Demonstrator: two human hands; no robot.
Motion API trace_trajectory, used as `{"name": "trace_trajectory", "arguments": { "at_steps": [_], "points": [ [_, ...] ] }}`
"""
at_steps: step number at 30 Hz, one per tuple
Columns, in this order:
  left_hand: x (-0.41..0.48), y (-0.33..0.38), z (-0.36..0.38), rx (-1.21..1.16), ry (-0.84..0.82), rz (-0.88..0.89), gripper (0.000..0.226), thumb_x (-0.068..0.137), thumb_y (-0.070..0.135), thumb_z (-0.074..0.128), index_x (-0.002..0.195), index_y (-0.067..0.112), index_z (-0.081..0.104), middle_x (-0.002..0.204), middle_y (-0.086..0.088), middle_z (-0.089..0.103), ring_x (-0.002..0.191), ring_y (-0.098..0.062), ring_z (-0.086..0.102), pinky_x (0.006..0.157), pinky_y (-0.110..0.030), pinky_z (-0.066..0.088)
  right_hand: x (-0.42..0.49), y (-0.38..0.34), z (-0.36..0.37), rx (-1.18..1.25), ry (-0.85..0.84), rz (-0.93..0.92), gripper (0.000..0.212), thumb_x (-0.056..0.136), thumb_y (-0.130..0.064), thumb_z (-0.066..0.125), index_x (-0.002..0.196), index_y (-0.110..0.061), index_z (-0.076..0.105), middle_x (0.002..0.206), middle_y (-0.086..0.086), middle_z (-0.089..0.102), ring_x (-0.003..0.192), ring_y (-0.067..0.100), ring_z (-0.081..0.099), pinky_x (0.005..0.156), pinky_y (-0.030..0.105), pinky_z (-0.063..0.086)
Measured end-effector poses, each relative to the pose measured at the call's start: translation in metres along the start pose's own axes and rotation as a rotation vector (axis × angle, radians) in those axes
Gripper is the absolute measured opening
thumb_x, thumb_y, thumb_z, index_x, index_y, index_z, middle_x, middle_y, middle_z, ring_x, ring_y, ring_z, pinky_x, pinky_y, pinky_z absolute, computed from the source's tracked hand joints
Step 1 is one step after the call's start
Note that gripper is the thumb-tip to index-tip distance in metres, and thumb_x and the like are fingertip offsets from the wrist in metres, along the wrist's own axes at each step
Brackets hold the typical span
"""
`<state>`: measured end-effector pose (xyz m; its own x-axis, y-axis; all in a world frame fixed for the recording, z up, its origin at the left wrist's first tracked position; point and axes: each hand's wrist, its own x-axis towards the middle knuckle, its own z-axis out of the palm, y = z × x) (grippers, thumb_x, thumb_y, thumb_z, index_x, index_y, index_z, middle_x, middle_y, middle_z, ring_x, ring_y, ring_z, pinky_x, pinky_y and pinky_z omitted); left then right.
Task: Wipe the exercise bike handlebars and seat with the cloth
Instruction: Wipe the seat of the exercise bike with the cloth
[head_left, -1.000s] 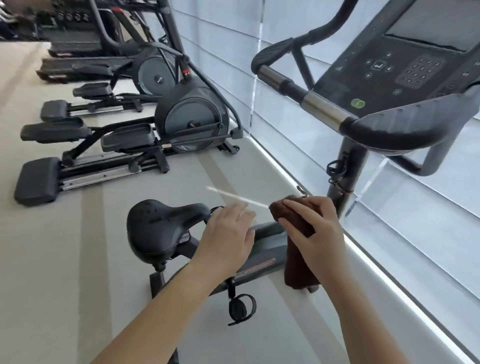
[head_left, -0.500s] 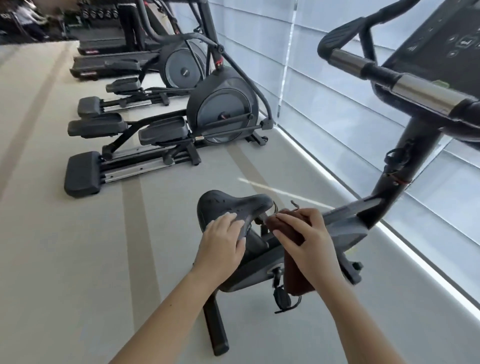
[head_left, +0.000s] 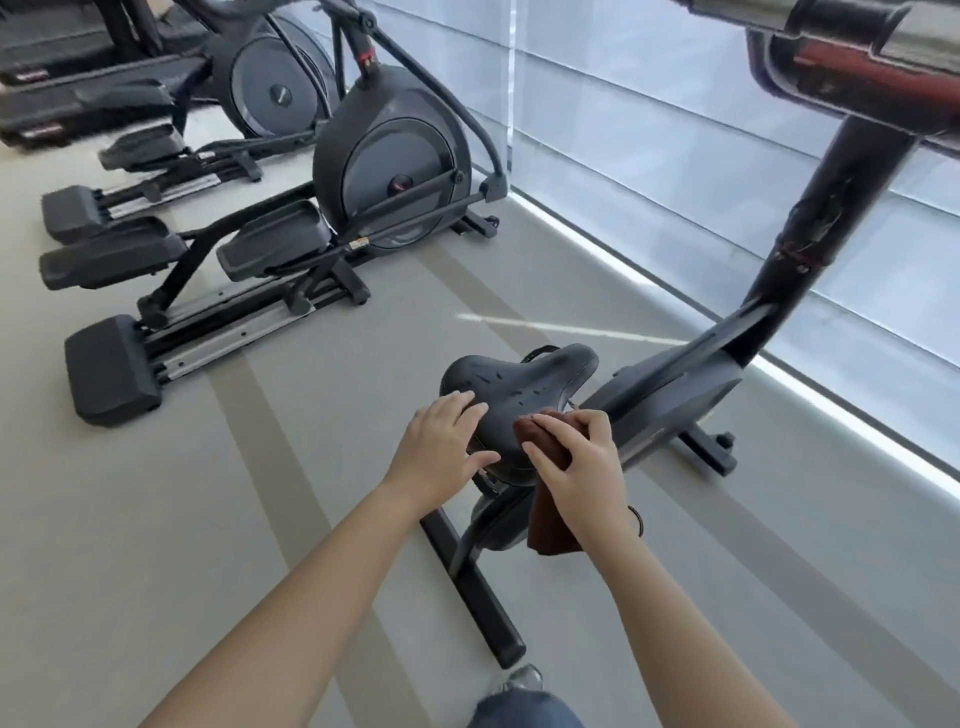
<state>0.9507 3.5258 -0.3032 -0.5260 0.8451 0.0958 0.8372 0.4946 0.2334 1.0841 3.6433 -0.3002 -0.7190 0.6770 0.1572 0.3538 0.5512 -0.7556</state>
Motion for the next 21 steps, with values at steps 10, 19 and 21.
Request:
{"name": "trace_trajectory", "arguments": {
  "at_steps": [10, 19, 21],
  "points": [
    [0.083, -0.048, 0.013, 0.182, -0.254, 0.254, 0.084, 0.076, 0.059, 0.056, 0.142, 0.015, 0.027, 0.151, -0.011, 0.020, 0.139, -0.022, 0.013, 0.111, -0.038, 0.010, 0.045, 0.026, 0.055, -0.171, 0.053, 0.087, 0.034, 0.085, -0.031, 0.061, 0.118, -0.030, 0.059, 0.125, 0.005, 0.048, 0.107, 0.030, 0.044, 0.087, 0.042, 0.045],
    [0.120, -0.067, 0.025, 0.102, -0.396, 0.387, 0.092, 0.070, 0.066, 0.059, 0.142, 0.020, 0.027, 0.151, -0.006, 0.021, 0.136, -0.020, 0.021, 0.110, -0.033, 0.012, 0.109, 0.048, 0.055, -0.139, 0.100, 0.113, 0.027, 0.089, -0.028, 0.058, 0.115, -0.025, 0.062, 0.124, 0.009, 0.047, 0.105, 0.033, 0.039, 0.092, 0.042, 0.041],
    [0.123, -0.067, 0.025, 0.057, -0.398, 0.397, 0.093, 0.068, 0.065, 0.062, 0.141, 0.018, 0.031, 0.150, -0.006, 0.025, 0.135, -0.021, 0.025, 0.109, -0.034, 0.015, 0.136, 0.056, 0.048, -0.152, 0.144, 0.174, 0.028, 0.090, -0.027, 0.056, 0.118, -0.024, 0.061, 0.127, 0.010, 0.044, 0.108, 0.033, 0.037, 0.094, 0.041, 0.039]
  ]
}}
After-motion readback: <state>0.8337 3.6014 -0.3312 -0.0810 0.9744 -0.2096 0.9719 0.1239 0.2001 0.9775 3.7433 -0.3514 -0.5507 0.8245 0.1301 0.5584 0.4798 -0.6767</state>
